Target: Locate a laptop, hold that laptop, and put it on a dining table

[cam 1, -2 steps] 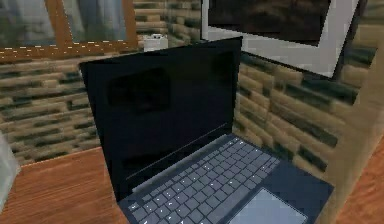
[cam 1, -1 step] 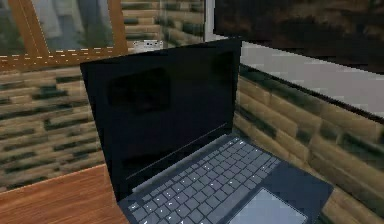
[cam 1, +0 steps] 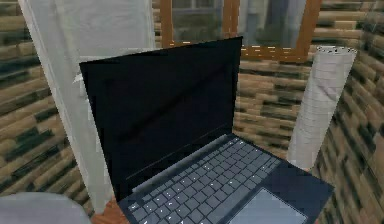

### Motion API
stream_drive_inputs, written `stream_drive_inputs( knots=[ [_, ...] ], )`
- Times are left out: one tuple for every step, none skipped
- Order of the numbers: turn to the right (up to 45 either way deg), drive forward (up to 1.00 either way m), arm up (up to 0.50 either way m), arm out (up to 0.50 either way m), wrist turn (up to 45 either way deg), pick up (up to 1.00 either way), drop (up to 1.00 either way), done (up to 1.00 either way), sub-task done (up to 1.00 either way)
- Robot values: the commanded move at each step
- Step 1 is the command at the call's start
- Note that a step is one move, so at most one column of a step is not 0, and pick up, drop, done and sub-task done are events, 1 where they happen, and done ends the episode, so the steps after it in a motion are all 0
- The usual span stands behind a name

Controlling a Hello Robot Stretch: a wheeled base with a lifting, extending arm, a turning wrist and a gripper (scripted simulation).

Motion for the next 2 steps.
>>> stream_drive_inputs(
  knots=[
    [-3.0, 0.00, 0.00, 0.00, 0.0, 0.00, 0.00, 0.00, 0.00],
    [45.0, 0.00, 0.00, 0.00, 0.0, 0.00, 0.00, 0.00, 0.00]
  ],
)
